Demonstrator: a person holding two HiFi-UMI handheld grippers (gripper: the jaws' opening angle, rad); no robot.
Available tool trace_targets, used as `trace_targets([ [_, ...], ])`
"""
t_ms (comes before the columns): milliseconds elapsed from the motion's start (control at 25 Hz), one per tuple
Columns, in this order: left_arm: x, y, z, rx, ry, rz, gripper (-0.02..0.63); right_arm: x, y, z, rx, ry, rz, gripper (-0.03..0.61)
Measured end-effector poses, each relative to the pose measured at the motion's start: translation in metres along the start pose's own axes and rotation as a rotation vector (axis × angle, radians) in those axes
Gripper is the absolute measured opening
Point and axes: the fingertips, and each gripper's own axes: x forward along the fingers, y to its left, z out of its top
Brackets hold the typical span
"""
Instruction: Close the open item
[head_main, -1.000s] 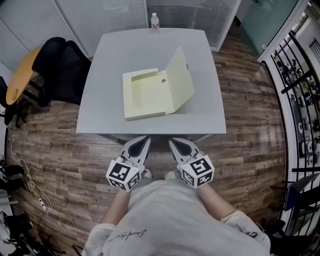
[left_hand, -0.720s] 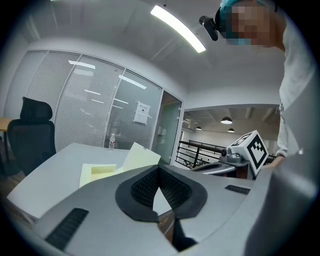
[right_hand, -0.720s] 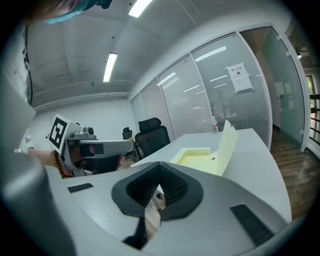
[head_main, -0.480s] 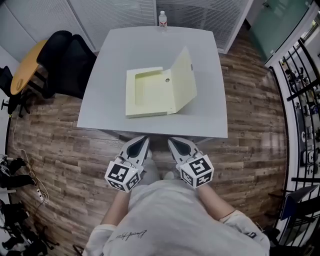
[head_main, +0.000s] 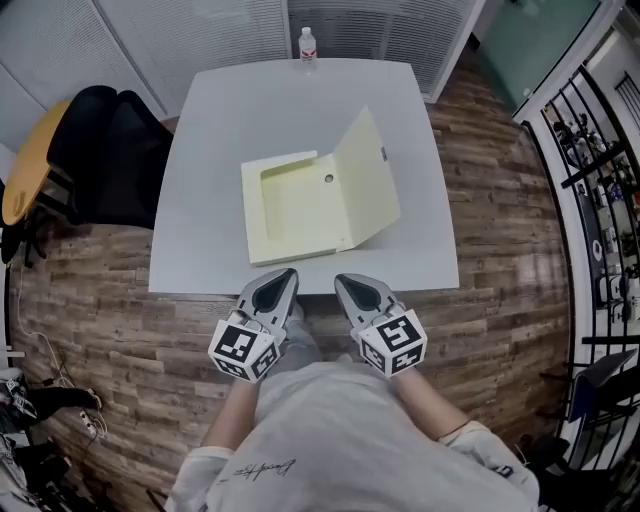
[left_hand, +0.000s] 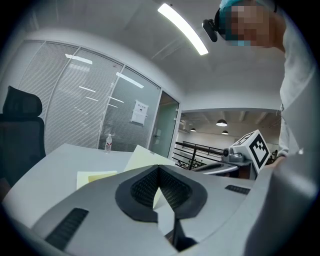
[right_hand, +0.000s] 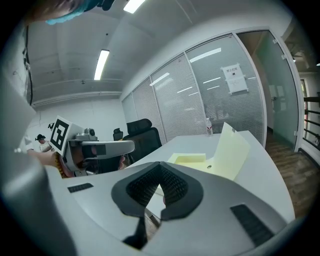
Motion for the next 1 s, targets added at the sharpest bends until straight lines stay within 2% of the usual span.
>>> trace_targets([
  [560,0.037,0.086,0.029,-0.006,0.016,-0.127,0.008,0.084,-0.006,0.041,0.009,0.001,-0.1,0.012],
  [840,0.048,0.102,0.028,0.001,0.037,-0.165,0.008,0.1,-0.009,0.051,0.009,-0.023,-0.13,0.012],
  [1000,0.058,0.104,0.029,0.007,0.059,-0.171,0.008,0.099,-0.014,0.055,-0.011,-0.027,-0.117,0.012],
])
